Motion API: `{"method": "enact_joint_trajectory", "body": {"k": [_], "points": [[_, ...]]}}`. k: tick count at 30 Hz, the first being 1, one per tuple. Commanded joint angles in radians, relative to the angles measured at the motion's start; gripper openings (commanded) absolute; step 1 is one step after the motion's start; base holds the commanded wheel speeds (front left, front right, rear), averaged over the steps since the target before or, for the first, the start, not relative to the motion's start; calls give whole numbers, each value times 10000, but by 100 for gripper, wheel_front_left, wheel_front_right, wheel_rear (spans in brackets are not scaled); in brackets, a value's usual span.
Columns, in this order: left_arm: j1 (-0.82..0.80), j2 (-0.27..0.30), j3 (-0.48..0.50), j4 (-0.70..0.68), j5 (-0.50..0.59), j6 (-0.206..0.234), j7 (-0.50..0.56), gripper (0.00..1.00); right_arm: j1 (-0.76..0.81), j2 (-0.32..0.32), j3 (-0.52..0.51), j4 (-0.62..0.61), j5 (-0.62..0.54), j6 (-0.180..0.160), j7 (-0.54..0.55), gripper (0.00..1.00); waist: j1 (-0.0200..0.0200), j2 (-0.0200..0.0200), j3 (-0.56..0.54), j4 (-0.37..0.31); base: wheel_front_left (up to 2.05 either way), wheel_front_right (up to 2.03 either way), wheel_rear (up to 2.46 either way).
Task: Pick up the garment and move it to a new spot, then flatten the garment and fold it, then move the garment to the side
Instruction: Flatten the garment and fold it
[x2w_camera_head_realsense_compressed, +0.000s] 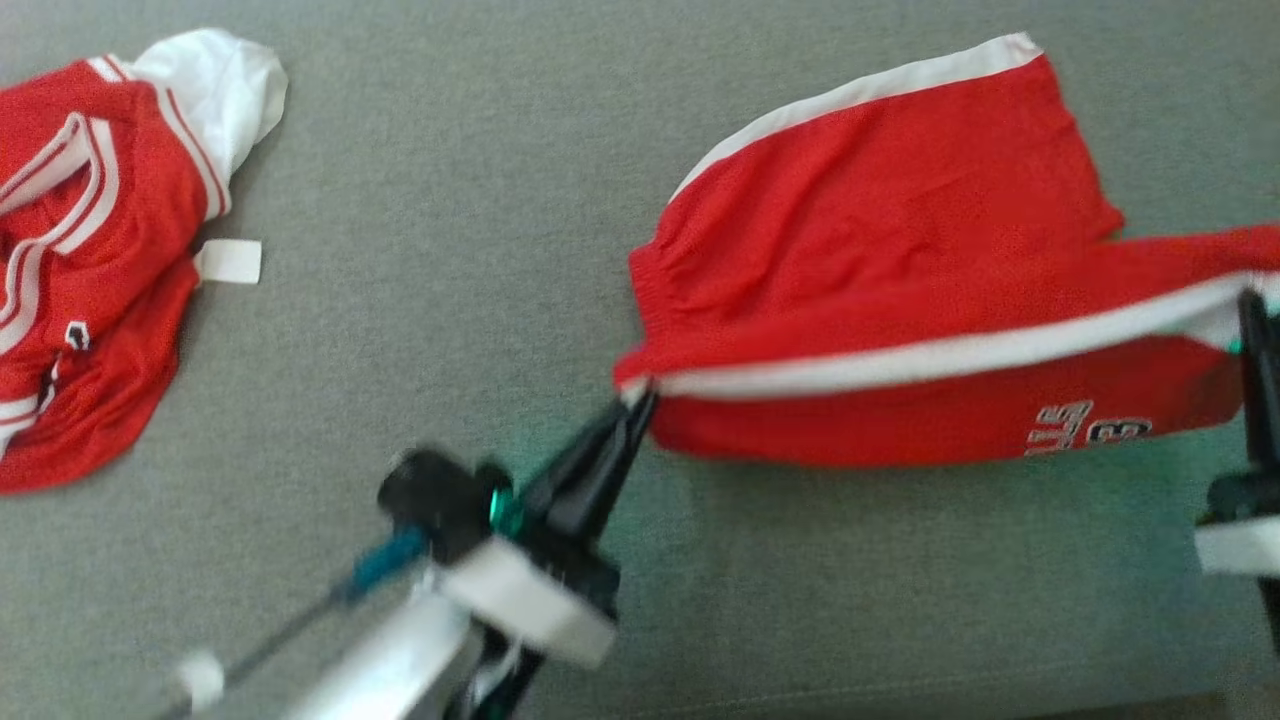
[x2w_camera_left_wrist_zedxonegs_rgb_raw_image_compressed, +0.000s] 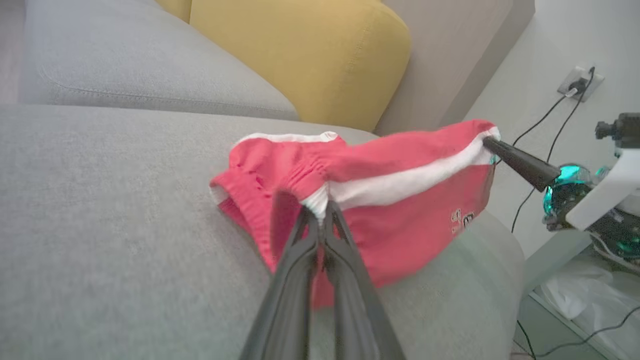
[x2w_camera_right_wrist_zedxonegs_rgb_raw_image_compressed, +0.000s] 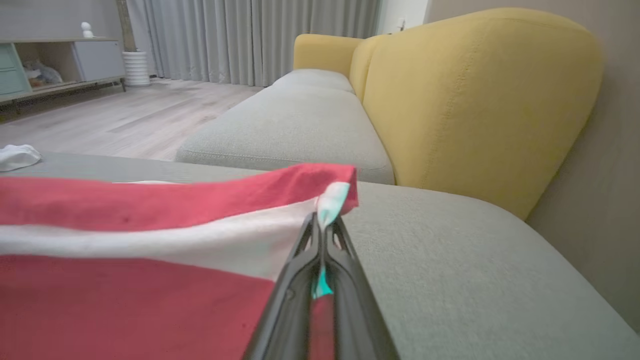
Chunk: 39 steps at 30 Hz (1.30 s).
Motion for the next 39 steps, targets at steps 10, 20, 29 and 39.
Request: {"method": "enact_joint_trajectory", "body": {"k": [10,20,29,39], "points": [[-3488,-1094,786,1792,-1099,-495,1584,0,-3876,-1020,1623,2481,636,67,-26,0,1,-1,1233,343,0,0,0],[-4716,-1424,744,3033,-1031,-617,1644,0,-6018,-1319,2931,4497,910,67,-26,0,1,-1,1763,585,0,0,0],[-4626,-1547,356,3539,-653,-453,1040,100,-6668,-1318,3695,5866,1854,67,-26,100,1,-1,1731,833,0,0,0],[-2929,-1853,386,2844,1346,2304,-820,100,-5482,-1731,3656,6861,3922,67,-23,100,1,-1,773,1582,0,0,0]]}}
